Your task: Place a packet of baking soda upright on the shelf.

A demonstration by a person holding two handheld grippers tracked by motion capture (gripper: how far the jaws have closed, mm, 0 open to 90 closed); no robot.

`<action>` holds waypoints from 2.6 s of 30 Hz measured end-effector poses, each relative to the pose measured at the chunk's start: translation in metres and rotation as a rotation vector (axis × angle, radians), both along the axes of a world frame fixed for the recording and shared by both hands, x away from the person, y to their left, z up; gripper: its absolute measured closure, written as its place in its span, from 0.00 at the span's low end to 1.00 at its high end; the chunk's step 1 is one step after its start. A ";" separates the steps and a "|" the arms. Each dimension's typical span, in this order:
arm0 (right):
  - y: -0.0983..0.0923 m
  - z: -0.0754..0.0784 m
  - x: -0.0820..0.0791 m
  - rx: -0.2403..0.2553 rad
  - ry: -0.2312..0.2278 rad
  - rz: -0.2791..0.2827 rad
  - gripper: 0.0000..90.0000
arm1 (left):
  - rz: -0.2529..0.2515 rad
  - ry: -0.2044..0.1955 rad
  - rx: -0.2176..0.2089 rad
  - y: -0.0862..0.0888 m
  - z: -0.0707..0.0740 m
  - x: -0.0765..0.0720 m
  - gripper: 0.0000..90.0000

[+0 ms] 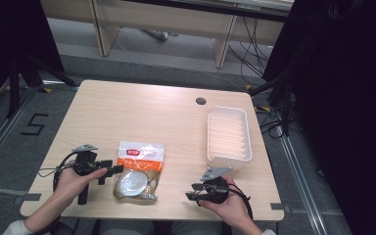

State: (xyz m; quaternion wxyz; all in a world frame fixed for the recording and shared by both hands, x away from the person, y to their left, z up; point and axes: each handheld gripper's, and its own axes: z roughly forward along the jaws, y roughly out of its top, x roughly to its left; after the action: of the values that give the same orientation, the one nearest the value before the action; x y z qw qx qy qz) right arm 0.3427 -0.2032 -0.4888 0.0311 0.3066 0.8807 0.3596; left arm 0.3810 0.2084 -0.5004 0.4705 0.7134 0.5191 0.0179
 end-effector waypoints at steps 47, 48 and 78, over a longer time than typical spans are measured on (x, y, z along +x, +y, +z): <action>0.002 0.000 -0.002 -0.003 0.016 0.001 0.62 | -0.030 0.133 -0.076 -0.009 -0.021 0.037 0.61; 0.002 -0.001 -0.001 -0.005 0.014 0.000 0.62 | -0.041 0.142 -0.079 -0.009 -0.021 0.038 0.61; 0.002 0.017 0.007 0.005 -0.046 0.026 0.62 | -0.110 -0.071 -0.191 -0.005 0.014 0.006 1.00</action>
State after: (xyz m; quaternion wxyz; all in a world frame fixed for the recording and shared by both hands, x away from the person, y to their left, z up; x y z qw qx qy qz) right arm 0.3494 -0.2017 -0.4721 0.0460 0.2870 0.8827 0.3693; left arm 0.3868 0.2030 -0.4860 0.5546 0.6917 0.4614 -0.0324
